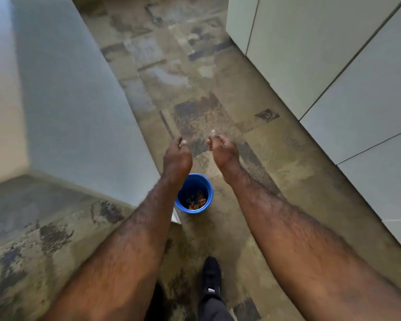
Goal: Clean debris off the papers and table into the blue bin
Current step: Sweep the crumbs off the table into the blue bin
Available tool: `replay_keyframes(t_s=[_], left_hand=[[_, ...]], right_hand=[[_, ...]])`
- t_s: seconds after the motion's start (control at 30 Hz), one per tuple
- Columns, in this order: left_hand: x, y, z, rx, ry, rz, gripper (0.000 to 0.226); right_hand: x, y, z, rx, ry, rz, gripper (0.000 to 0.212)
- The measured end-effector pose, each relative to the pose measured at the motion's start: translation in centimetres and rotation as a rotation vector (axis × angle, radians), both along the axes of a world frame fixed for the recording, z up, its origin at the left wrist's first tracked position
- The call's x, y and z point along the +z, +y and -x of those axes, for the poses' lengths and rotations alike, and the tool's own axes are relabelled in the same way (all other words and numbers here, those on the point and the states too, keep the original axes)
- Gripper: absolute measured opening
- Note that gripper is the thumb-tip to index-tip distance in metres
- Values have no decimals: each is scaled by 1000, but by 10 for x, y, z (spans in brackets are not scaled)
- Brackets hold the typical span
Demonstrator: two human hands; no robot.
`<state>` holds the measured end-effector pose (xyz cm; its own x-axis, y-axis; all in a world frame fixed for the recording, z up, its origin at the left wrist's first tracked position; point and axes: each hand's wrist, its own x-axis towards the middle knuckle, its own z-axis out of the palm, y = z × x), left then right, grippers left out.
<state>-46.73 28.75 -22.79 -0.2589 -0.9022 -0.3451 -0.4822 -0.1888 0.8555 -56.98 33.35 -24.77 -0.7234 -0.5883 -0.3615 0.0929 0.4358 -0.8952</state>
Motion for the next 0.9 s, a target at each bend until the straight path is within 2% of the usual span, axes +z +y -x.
replay_keyframes(t_s=[0.1, 0.17, 0.37, 0.43, 0.5, 0.6, 0.67, 0.77, 0.9], left_hand=[[-73, -6, 2, 66, -93, -136, 38], [-115, -8, 2, 99, -125, -205, 30], [-242, -2, -2, 180, -225, -442, 35], [-276, 2, -3, 193, -250, -488, 20], [-301, 3, -3, 202, -251, -539, 16], [-354, 5, -8, 221, -284, -596, 33], [-369, 6, -12, 225, -320, -634, 41], [-420, 12, -19, 215, -366, -715, 49], [-463, 19, -28, 183, -357, -772, 47]], right_hand=[[-72, -3, 13, -73, -236, -30, 36], [-111, -4, 19, -104, -359, -56, 33], [-241, 7, 29, -134, -525, -184, 30], [-282, 8, 26, -139, -554, -221, 34], [-306, 10, 23, -119, -559, -259, 36], [-360, 13, 10, -54, -479, -381, 28], [-370, 19, 3, 9, -399, -460, 16], [-422, 30, -9, 103, -440, -555, 12], [-466, 36, -24, 250, -449, -582, 45]])
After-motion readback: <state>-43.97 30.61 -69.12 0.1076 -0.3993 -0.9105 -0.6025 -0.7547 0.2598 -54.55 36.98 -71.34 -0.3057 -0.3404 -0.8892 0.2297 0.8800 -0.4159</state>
